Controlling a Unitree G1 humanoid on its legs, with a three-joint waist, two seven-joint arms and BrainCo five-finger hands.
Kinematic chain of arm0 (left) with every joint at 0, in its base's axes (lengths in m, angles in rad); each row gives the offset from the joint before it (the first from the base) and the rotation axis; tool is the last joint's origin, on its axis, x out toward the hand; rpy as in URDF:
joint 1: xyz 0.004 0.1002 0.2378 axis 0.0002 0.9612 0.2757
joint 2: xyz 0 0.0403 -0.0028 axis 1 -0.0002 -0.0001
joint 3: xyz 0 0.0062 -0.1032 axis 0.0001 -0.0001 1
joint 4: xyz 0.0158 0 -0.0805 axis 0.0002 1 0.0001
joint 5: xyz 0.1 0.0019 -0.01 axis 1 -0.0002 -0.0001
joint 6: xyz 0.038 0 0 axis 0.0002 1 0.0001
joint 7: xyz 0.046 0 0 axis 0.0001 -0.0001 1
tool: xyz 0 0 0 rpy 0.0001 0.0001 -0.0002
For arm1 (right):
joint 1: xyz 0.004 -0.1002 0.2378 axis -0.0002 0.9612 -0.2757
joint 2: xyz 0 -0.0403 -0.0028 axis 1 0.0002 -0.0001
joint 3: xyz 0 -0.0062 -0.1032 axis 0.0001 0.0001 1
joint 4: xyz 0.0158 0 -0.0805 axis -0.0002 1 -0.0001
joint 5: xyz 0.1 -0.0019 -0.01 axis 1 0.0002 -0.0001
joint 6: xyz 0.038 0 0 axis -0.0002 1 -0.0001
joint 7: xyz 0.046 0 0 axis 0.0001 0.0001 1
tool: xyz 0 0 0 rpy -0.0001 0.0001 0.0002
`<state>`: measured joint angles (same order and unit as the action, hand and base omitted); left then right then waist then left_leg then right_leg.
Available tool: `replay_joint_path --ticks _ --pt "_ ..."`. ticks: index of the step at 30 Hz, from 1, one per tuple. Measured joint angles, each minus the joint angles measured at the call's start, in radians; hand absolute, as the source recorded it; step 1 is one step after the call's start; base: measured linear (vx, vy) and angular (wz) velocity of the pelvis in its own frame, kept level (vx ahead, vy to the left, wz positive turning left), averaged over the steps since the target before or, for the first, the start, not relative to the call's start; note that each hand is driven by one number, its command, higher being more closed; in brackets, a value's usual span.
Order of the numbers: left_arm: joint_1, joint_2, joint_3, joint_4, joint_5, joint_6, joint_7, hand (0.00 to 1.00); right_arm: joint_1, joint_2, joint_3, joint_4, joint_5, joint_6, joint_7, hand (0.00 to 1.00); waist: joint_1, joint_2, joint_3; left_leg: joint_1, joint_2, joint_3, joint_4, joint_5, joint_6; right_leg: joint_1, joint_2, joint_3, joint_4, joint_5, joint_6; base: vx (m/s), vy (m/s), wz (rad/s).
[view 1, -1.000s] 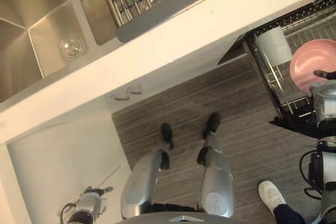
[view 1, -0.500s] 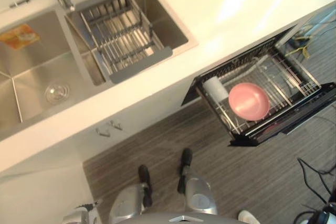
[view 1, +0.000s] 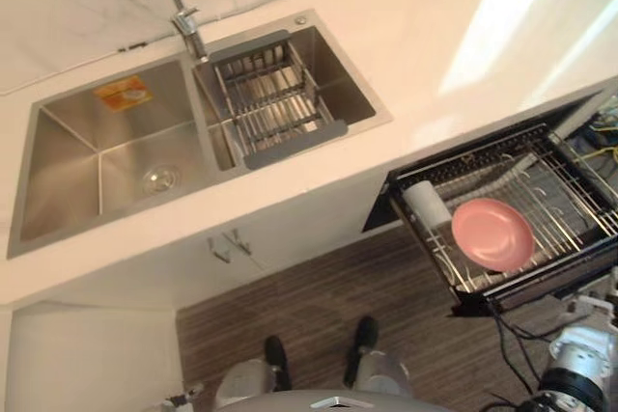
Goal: Walk over to the sink, pick up the cup, carry it to the dishwasher, place the cup inside the dishwasher, then close the dishwasher door
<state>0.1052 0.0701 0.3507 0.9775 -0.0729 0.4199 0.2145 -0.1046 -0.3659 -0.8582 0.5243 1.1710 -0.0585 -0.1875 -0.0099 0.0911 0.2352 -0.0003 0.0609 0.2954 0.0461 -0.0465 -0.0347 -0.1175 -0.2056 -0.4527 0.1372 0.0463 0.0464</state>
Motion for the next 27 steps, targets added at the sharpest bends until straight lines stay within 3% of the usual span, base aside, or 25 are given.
replay_joint_path --ticks 6,10,13,18,20,23,27 --pt "0.003 -0.018 -0.02 0.015 0.001 -0.007 -0.001 0.0 -0.029 0.055 0.234 -0.008 -0.129 0.074 0.002 0.0 0.024 -0.001 0.002 0.002 -0.009 -0.026 0.003 0.009 0.0 -0.048 -0.056 -0.02 0.16 -0.101 0.0 0.03 -0.043 0.19" --pt "0.007 -0.029 -0.043 0.014 0.001 -0.009 -0.002 0.0 -0.068 0.083 0.359 -0.046 -0.238 0.116 -0.024 0.0 0.042 0.015 0.003 0.003 -0.015 -0.051 0.007 0.019 -0.009 -0.062 -0.096 -0.047 0.248 -0.163 0.001 0.05 -0.062 0.31" --pt "0.012 -0.039 -0.042 0.012 0.001 -0.008 -0.003 0.0 -0.089 0.085 0.396 -0.046 -0.259 0.132 -0.045 0.0 0.057 0.018 0.005 0.004 -0.015 -0.049 0.009 0.024 -0.018 -0.061 -0.113 -0.061 0.285 -0.193 0.002 0.03 -0.055 0.25" --pt "0.048 -0.043 -0.047 0.012 0.0 -0.008 -0.004 0.0 -0.1 0.078 0.432 -0.122 -0.302 0.122 -0.123 0.0 0.058 0.014 0.01 0.005 -0.014 -0.045 0.012 0.024 -0.019 -0.062 -0.121 -0.068 0.309 -0.216 0.0 0.02 -0.037 0.06" --pt "0.052 -0.042 -0.047 0.011 0.001 -0.007 -0.005 0.0 -0.099 0.059 0.429 -0.161 -0.356 0.104 -0.181 0.0 0.056 0.009 0.013 0.005 -0.013 -0.043 0.015 0.02 -0.018 -0.062 -0.121 -0.068 0.31 -0.217 0.001 0.0 0.0 0.0" --pt "0.063 -0.041 -0.036 0.011 0.001 -0.007 -0.006 0.0 -0.096 -0.036 0.369 -0.189 -0.44 0.096 -0.267 0.0 0.056 0.004 0.016 0.003 -0.003 -0.022 0.048 -0.01 -0.017 -0.061 -0.109 -0.049 0.303 -0.214 0.001 0.0 0.009 -0.2" --pt "0.085 -0.027 -0.031 0.012 0.0 -0.004 -0.006 0.0 -0.042 -0.218 0.19 -0.189 -0.576 0.097 -0.351 0.0 0.029 -0.018 0.024 0.003 0.027 0.02 0.076 -0.042 -0.024 -0.06 -0.062 -0.015 0.258 -0.193 -0.002 0.03 -0.006 -0.34"
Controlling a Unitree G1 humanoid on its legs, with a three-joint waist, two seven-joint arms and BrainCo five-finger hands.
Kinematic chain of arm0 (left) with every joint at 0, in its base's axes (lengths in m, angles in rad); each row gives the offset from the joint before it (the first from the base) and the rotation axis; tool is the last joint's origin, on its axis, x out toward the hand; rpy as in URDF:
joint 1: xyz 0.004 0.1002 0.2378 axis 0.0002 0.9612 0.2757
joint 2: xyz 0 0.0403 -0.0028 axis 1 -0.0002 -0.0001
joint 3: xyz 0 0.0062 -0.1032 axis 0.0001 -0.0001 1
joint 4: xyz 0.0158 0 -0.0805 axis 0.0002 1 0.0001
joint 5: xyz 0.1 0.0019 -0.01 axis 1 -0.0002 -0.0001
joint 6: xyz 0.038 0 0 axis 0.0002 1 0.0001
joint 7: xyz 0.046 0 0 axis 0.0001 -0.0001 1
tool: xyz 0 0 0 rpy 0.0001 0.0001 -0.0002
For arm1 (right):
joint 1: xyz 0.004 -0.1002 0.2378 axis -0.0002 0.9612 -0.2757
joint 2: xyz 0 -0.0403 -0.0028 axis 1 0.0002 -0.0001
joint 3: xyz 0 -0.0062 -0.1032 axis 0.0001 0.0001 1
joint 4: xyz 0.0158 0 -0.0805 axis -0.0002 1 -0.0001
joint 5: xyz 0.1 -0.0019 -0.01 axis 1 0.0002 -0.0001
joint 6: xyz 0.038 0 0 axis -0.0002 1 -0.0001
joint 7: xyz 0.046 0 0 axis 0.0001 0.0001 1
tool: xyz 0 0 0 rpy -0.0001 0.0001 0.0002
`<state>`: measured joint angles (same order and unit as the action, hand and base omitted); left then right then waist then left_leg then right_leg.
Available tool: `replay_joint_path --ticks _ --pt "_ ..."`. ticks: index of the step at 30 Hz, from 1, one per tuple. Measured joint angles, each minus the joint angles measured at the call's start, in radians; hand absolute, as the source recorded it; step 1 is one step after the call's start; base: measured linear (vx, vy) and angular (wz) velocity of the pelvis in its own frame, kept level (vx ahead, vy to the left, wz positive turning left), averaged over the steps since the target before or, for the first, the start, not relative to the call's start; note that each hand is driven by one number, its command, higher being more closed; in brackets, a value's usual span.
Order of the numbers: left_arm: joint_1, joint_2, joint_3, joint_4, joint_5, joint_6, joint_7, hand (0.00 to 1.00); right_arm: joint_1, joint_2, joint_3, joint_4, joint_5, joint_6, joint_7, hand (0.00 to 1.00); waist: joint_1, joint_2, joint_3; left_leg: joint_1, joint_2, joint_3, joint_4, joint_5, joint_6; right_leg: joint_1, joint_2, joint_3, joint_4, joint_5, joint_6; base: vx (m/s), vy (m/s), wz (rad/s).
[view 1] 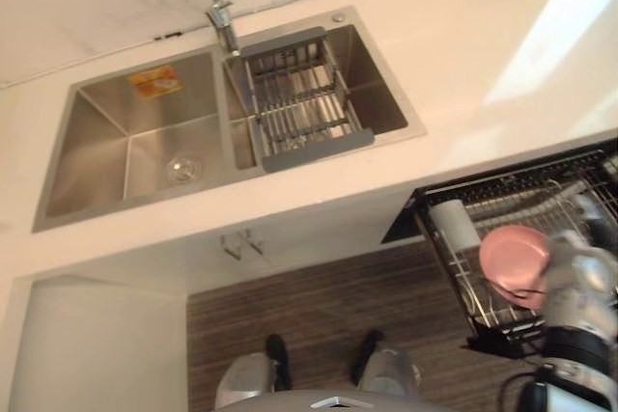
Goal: Walk over to the sink, pick up the cup, carry it to the dishwasher, place the cup inside the dishwasher, then close the dishwasher door
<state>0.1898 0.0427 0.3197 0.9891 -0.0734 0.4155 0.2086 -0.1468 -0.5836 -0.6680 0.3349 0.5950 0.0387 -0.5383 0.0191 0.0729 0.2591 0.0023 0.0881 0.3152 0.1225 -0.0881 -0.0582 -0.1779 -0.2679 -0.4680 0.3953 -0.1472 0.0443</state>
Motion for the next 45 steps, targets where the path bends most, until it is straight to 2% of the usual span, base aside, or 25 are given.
replay_joint_path --ticks 2,4,5,7,11,15,18,19,22,23,24,29,32,34,38,41,45 --pt "0.0 0.018 0.008 0.002 0.0 0.003 -0.001 0.0 0.028 -0.059 -0.086 0.06 -0.017 0.0 -0.011 0.0 -0.028 -0.024 0.006 0.0 0.01 0.011 -0.004 -0.002 -0.004 -0.001 0.025 0.015 -0.025 0.011 -0.003 0.06 -0.025 -0.25" --pt "-0.002 0.055 0.031 0.002 -0.002 0.004 -0.006 0.0 0.037 -0.119 -0.189 0.236 -0.035 -0.003 -0.007 0.0 -0.068 -0.06 0.016 0.001 0.022 0.015 -0.008 -0.004 -0.012 -0.001 0.049 0.025 -0.048 0.022 -0.007 0.05 -0.031 -0.22" --pt "-0.003 0.067 0.032 0.002 -0.002 0.004 -0.006 0.0 0.042 -0.126 -0.21 0.274 -0.035 -0.004 -0.006 0.0 -0.077 -0.064 0.018 0.001 0.025 0.016 -0.008 -0.006 -0.014 -0.001 0.055 0.028 -0.055 0.026 -0.008 0.05 -0.017 -0.24" --pt "-0.008 0.115 0.033 0.007 -0.003 0.004 -0.01 0.0 0.058 -0.139 -0.267 0.41 -0.029 -0.007 0.013 0.0 -0.102 -0.091 0.033 -0.001 0.03 0.016 -0.017 -0.006 -0.014 -0.003 0.082 0.044 -0.09 0.05 -0.013 0.04 -0.01 -0.29" --pt "-0.034 0.165 0.033 0.015 -0.004 0.006 -0.028 0.0 0.073 -0.13 -0.285 0.515 0.011 -0.01 0.047 0.0 -0.118 -0.093 0.035 -0.003 0.024 0.016 -0.026 -0.006 -0.014 -0.003 0.1 0.069 -0.138 0.087 -0.01 0.01 0.02 -0.23" --pt "-0.056 0.173 0.033 0.001 -0.004 0.005 -0.036 0.0 0.075 -0.041 -0.253 0.496 0.006 -0.009 0.073 0.0 -0.109 -0.072 0.042 -0.01 0.015 0.017 -0.021 -0.001 -0.009 -0.001 0.097 0.079 -0.18 0.121 -0.003 -0.04 0.055 -0.08" --pt "-0.06 0.157 0.032 -0.011 -0.004 0.015 -0.034 0.0 0.079 0.07 -0.196 0.373 -0.012 -0.003 0.072 0.0 -0.089 -0.034 0.061 -0.023 0.01 0.017 -0.022 0.006 -0.003 -0.004 0.089 0.076 -0.21 0.131 -0.007 -0.1 0.055 0.05" --pt "-0.06 0.148 0.032 -0.022 -0.004 0.024 -0.031 0.0 0.084 0.107 -0.177 0.33 -0.012 0.003 0.071 0.0 -0.076 -0.014 0.062 -0.032 0.008 0.017 -0.022 0.01 -0.001 -0.013 0.083 0.073 -0.209 0.133 -0.007 -0.09 0.011 0.07" --pt "-0.06 0.134 0.032 -0.035 -0.005 0.039 -0.015 0.0 0.083 0.189 -0.114 0.257 -0.011 0.007 0.071 0.0 -0.045 0.027 0.066 -0.053 0.004 0.012 -0.025 0.019 0.002 -0.034 0.072 0.065 -0.193 0.132 -0.008 -0.07 -0.003 0.12" --pt "-0.06 0.133 0.032 -0.036 -0.005 0.042 -0.015 0.0 0.083 0.197 -0.097 0.252 -0.011 0.008 0.071 0.0 -0.043 0.033 0.069 -0.055 0.001 0.01 -0.03 0.023 0.004 -0.035 0.067 0.057 -0.189 0.131 -0.008 -0.04 -0.009 0.21" --pt "-0.059 0.133 0.033 -0.037 -0.006 0.044 -0.015 0.0 0.083 0.213 -0.085 0.229 -0.011 0.008 0.069 0.0 -0.039 0.049 0.068 -0.055 -0.008 0.003 -0.045 0.033 0.008 -0.044 0.054 0.048 -0.169 0.123 -0.006 -0.03 0.005 0.27" --pt "-0.059 0.132 0.035 -0.046 -0.006 0.04 -0.015 0.0 0.061 0.222 -0.022 0.193 -0.009 0.0 0.068 0.0 -0.027 0.073 0.075 -0.057 -0.055 -0.019 -0.074 0.052 0.025 -0.093 -0.02 0.041 -0.054 0.081 0.01 -0.01 0.029 0.22" --pt "-0.059 0.115 0.035 -0.047 -0.004 0.028 -0.015 0.0 0.044 0.221 0.0 0.191 0.019 -0.036 0.048 0.0 -0.028 0.075 0.081 -0.071 -0.076 -0.04 -0.08 0.057 0.033 -0.11 -0.053 0.029 -0.018 0.063 0.02 0.01 0.035 0.24" --pt "-0.056 0.093 0.035 -0.045 -0.004 0.018 -0.015 0.0 0.045 0.221 0.008 0.189 0.073 -0.061 0.05 0.0 -0.029 0.075 0.081 -0.068 -0.084 -0.044 -0.089 0.06 0.035 -0.114 -0.064 0.026 -0.005 0.056 0.023 0.04 0.023 0.12" --pt "-0.056 0.052 0.029 -0.045 -0.004 -0.005 -0.015 0.0 0.058 0.22 0.108 0.115 0.201 -0.118 0.081 0.0 -0.037 0.075 0.081 -0.071 -0.096 -0.049 -0.091 0.063 0.032 -0.133 -0.085 0.029 0.033 0.038 0.027 0.04 -0.003 0.05" --pt "-0.056 0.053 0.022 -0.044 -0.002 -0.009 -0.015 0.0 0.038 0.219 0.152 0.109 0.26 -0.162 0.1 0.0 -0.036 0.08 0.079 -0.077 -0.098 -0.072 -0.098 0.078 0.024 -0.134 -0.095 0.012 0.049 0.026 0.022 0.0 -0.05 0.17" --pt "-0.056 0.049 0.013 -0.034 -0.002 -0.008 -0.015 0.0 -0.005 0.22 0.178 0.075 0.308 -0.174 0.135 0.0 -0.034 0.093 0.079 -0.088 -0.097 -0.097 -0.109 0.1 0.021 -0.135 -0.1 -0.014 0.056 0.022 0.016 -0.04 -0.039 0.19"
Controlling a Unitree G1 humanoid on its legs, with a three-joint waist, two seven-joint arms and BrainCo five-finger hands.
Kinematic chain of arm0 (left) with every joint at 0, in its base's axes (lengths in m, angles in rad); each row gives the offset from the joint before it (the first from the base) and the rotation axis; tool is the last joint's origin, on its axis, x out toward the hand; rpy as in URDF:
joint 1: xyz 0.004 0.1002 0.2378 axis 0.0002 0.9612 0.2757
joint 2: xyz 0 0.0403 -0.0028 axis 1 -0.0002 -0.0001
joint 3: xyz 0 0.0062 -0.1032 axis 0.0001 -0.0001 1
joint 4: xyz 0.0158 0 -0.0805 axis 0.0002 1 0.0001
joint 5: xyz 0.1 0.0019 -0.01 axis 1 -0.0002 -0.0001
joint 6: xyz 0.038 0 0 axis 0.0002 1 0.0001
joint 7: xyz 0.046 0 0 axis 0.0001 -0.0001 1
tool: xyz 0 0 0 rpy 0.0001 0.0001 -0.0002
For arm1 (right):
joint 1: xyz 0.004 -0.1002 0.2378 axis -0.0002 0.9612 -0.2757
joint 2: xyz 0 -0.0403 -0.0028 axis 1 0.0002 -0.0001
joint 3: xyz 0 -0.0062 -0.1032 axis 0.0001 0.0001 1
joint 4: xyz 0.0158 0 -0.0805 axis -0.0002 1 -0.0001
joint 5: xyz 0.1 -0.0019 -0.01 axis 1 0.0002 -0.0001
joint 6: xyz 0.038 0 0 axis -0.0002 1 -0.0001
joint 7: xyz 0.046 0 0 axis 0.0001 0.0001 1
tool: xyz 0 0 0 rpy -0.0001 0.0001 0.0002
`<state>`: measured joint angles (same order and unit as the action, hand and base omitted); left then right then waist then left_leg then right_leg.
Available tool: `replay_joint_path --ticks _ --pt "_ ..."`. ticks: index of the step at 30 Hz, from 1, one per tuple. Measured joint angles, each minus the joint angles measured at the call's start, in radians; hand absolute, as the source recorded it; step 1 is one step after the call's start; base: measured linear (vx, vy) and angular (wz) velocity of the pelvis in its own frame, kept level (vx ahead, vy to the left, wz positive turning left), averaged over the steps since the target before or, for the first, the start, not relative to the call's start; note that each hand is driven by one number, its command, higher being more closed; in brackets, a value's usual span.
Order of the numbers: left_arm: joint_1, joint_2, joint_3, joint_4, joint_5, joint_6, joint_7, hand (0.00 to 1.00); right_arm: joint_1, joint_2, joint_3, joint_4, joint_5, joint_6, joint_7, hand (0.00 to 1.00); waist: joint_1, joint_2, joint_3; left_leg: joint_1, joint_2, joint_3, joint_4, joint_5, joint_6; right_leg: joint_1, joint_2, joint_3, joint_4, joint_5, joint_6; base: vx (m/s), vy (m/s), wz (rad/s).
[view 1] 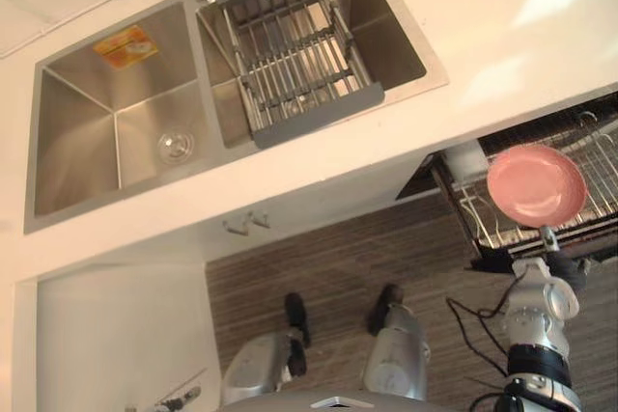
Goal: Walk over to the sink, pick up the cup, carry it to the dishwasher, place the cup inside the dishwasher, then close the dishwasher door
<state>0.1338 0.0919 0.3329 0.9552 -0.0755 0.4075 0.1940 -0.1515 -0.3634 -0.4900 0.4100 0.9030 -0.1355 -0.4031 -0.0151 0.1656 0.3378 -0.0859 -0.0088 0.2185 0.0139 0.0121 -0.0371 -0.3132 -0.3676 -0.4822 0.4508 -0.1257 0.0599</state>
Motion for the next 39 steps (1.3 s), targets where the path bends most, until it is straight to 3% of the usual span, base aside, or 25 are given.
replay_joint_path --ticks 5,6,13,21,29,33,36,38,39 --pt "0.001 -0.026 -0.002 0.004 0.001 -0.002 0.012 0.0 -0.038 0.004 0.053 -0.08 0.093 -0.023 0.127 0.0 0.007 0.024 -0.005 -0.012 0.0 -0.026 -0.001 0.018 0.0 0.001 -0.009 -0.028 0.011 0.0 -0.007 -0.05 -0.034 0.15" --pt "0.001 -0.03 -0.002 0.006 0.001 -0.005 0.013 0.0 -0.061 0.004 0.099 -0.096 0.092 -0.026 0.187 0.0 0.008 0.024 -0.005 -0.018 0.001 -0.032 -0.002 0.026 0.0 0.001 -0.009 -0.033 0.012 0.002 -0.01 -0.06 -0.043 0.18" --pt "0.016 -0.035 -0.001 0.017 0.0 -0.018 0.02 0.0 -0.239 -0.004 0.129 -0.024 0.081 -0.019 0.201 0.0 0.048 0.031 -0.01 -0.053 -0.004 -0.11 -0.035 0.085 -0.001 0.0 -0.032 -0.11 0.035 -0.005 -0.025 -0.05 -0.04 0.32" --pt "0.047 -0.032 -0.003 0.016 0.0 -0.04 0.022 0.0 -0.346 -0.039 0.129 0.094 0.032 -0.062 0.135 0.0 0.054 0.036 -0.007 -0.099 -0.008 -0.192 -0.065 0.137 -0.012 -0.006 -0.049 -0.185 0.054 -0.012 -0.031 -0.07 -0.047 0.31" --pt "0.043 -0.016 -0.005 0.019 0.002 -0.083 0.021 0.0 -0.379 -0.078 0.18 0.161 0.004 -0.064 0.139 0.0 0.058 0.039 0.018 -0.118 0.028 -0.208 -0.07 0.164 -0.02 -0.006 0.001 -0.196 0.029 -0.008 -0.034 -0.1 -0.089 0.03" --pt "0.024 0.014 -0.02 0.019 0.002 -0.085 0.025 0.0 -0.322 -0.062 0.257 0.151 -0.003 -0.085 0.201 0.0 0.057 0.017 0.033 -0.106 0.053 -0.19 -0.07 0.161 -0.031 0.001 0.029 -0.188 0.017 -0.008 -0.038 -0.02 -0.119 -0.13" --pt "-0.002 0.015 -0.022 0.02 -0.008 -0.139 0.025 0.0 -0.19 0.029 0.323 0.16 -0.009 -0.107 0.253 0.0 0.055 -0.006 0.033 -0.081 0.069 -0.184 -0.064 0.143 -0.043 0.032 0.057 -0.184 -0.002 -0.011 -0.045 0.03 -0.123 -0.11" --pt "-0.018 0.015 -0.025 0.019 -0.108 -0.205 0.017 0.0 -0.059 0.141 0.341 0.245 -0.013 -0.106 0.294 0.0 0.056 -0.037 0.019 -0.051 0.076 -0.177 -0.047 0.125 -0.049 0.069 0.072 -0.178 -0.016 -0.018 -0.054 0.08 -0.1 -0.12" --pt "-0.022 0.014 -0.025 0.019 -0.153 -0.213 0.014 0.0 -0.028 0.165 0.341 0.287 -0.024 -0.104 0.301 0.0 0.056 -0.045 0.014 -0.042 0.078 -0.173 -0.045 0.118 -0.048 0.078 0.076 -0.175 -0.021 -0.019 -0.054 0.1 -0.078 -0.2"
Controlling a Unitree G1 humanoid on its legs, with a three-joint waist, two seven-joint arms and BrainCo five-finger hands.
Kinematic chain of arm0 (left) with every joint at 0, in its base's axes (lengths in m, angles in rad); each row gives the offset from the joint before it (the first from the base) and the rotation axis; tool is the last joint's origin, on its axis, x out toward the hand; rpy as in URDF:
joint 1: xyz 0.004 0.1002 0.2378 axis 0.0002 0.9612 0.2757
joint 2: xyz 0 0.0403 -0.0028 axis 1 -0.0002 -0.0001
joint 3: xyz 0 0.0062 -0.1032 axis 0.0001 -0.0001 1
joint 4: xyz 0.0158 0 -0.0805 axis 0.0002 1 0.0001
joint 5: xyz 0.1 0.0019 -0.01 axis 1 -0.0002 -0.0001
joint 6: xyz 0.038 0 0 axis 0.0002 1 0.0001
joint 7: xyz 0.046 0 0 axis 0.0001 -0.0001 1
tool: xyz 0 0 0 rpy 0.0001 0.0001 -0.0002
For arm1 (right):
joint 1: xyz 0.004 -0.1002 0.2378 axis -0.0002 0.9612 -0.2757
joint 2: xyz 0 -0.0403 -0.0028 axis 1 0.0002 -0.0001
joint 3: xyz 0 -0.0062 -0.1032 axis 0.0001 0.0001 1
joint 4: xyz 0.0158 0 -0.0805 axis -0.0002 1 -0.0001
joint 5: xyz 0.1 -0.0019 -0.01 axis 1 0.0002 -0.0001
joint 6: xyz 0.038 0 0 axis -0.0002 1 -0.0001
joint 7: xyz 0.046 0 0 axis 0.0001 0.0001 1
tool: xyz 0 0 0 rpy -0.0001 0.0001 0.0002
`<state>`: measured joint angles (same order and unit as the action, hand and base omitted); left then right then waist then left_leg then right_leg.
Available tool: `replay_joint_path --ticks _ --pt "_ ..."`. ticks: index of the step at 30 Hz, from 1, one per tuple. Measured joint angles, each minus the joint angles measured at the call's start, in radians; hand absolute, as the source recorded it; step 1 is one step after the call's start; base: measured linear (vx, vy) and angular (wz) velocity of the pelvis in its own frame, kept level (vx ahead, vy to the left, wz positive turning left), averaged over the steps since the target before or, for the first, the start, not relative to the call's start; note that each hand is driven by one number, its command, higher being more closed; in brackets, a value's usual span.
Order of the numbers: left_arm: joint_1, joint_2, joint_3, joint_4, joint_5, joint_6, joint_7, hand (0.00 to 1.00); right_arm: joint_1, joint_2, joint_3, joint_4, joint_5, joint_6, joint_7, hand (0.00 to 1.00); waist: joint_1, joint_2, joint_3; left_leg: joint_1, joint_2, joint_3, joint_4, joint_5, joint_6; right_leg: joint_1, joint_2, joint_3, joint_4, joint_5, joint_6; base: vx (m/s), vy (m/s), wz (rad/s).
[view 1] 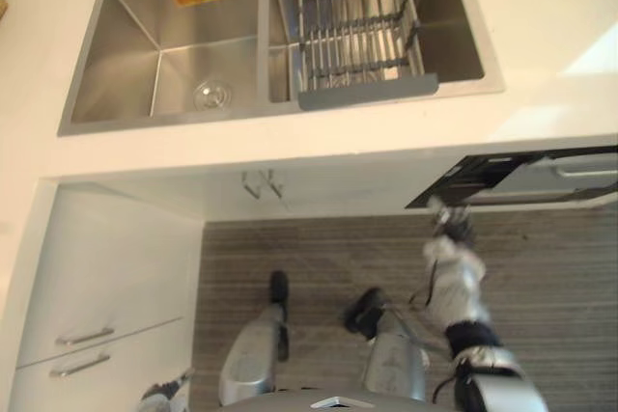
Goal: Walk over to the sink, pick up the cup, carry it to the dishwasher, place the cup inside the dishwasher, then close the dishwasher door
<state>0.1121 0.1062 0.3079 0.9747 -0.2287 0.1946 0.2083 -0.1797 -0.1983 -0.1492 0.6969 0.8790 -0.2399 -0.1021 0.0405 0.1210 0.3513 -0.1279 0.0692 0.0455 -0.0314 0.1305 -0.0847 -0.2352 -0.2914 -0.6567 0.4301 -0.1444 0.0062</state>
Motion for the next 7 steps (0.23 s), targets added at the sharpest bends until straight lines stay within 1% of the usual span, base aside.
replay_joint_path --ticks 2,3,4,5,6,7 --pt "-0.003 -0.006 0.001 0.008 -0.205 -0.018 -0.02 0.0 0.103 0.06 -0.015 0.157 -0.085 0.021 0.052 0.0 -0.008 -0.026 -0.021 0.039 0.007 0.021 0.009 -0.026 -0.001 0.04 0.017 0.014 -0.029 0.002 0.005 0.1 -0.05 -0.27" --pt "-0.003 -0.007 0.003 0.013 -0.249 -0.018 -0.024 0.0 0.126 0.069 -0.023 0.194 -0.113 0.031 0.067 0.0 -0.012 -0.033 -0.028 0.048 0.009 0.028 0.011 -0.033 -0.001 0.05 0.022 0.018 -0.037 0.004 0.006 0.13 -0.032 -0.3" --pt "-0.009 -0.008 0.004 0.028 -0.322 -0.017 -0.04 0.0 0.169 0.075 -0.03 0.252 -0.154 0.059 0.083 0.0 -0.019 -0.046 -0.044 0.071 0.013 0.04 0.011 -0.046 -0.002 0.069 0.033 0.028 -0.056 0.012 0.005 0.13 -0.019 -0.35" --pt "-0.012 -0.014 0.004 0.037 -0.392 -0.017 -0.06 0.0 0.202 0.074 -0.044 0.297 -0.186 0.098 0.104 0.0 -0.025 -0.057 -0.061 0.094 0.019 0.053 0.011 -0.057 -0.002 0.093 0.046 0.037 -0.08 0.022 0.008 0.11 -0.015 -0.35" --pt "-0.013 -0.017 0.004 0.04 -0.416 -0.016 -0.073 0.0 0.213 0.073 -0.056 0.314 -0.209 0.118 0.113 0.0 -0.028 -0.062 -0.069 0.106 0.021 0.06 0.011 -0.062 -0.002 0.104 0.054 0.042 -0.094 0.027 0.009 0.09 -0.003 -0.34" --pt "-0.013 -0.024 0.004 0.039 -0.447 -0.01 -0.1 0.0 0.234 0.073 -0.068 0.338 -0.25 0.155 0.12 0.0 -0.035 -0.072 -0.084 0.126 0.027 0.071 0.011 -0.072 -0.004 0.13 0.068 0.047 -0.124 0.039 0.012 0.04 0.0 -0.2"
